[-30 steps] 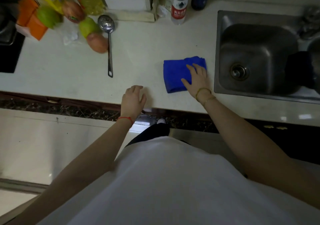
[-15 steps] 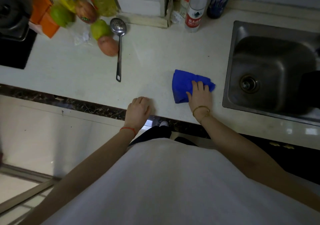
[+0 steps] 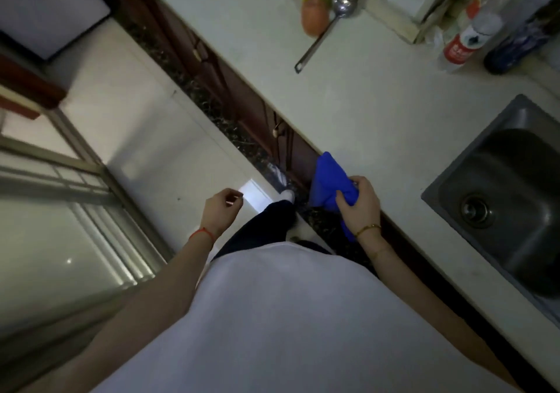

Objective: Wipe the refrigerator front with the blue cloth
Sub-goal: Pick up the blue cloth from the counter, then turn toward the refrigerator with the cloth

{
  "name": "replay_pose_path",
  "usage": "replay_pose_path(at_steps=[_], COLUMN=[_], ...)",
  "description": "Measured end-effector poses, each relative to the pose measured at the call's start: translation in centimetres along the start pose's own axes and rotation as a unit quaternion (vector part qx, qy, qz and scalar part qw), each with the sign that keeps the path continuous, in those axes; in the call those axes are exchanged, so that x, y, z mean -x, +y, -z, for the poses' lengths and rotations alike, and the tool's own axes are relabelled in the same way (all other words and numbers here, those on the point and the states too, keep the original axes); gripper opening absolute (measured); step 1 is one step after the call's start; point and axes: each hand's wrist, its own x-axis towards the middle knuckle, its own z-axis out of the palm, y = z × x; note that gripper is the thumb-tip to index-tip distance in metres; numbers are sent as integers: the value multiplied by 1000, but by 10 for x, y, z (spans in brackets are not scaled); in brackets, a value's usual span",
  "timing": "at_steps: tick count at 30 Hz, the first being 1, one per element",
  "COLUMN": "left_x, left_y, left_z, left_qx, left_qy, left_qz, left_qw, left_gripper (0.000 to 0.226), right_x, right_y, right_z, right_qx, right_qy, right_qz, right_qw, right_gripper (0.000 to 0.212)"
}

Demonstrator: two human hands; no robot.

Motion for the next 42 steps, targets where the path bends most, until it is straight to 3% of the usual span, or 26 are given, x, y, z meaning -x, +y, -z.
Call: replay_pose_path(at_steps=[6, 14, 18, 22, 24, 29, 33, 37, 42], left_x=[87, 138, 114, 68, 40, -32, -102, -159, -229], left_y=[-123, -201, -214, -211, -217, -211, -224, -222, -214], left_z=[2, 9, 38, 92, 117, 184, 231, 290, 367], left_qx=[131, 231, 281, 341, 364, 357, 365, 352, 328], left_qy=[62, 94, 126, 128, 138, 145, 152, 150, 165], left_qz=[234, 398, 422, 396, 390, 361, 369, 391, 399], left_qw=[961, 883, 853, 843, 835, 849, 841, 837, 840], left_gripper=[23, 28, 29, 21, 27, 20, 23, 22, 25], right_x=[15, -15, -39, -56, -61, -96, -147, -219, -310], right_y=[-8, -56, -88, -125, -142, -174, -214, -293, -415], right_z=[-45, -116, -152, -182, -195, -232, -279, -331, -406], right_qx=[105, 139, 147, 149, 153, 172, 174, 178, 173], right_qy=[-170, -263, -273, -256, -241, -218, -228, -240, -256], right_qz=[0, -69, -83, -85, -95, -172, -208, -184, -95], right_qw=[980, 952, 947, 951, 954, 945, 935, 936, 946], right_gripper=[37, 42, 43, 41, 40, 44, 48, 47, 42])
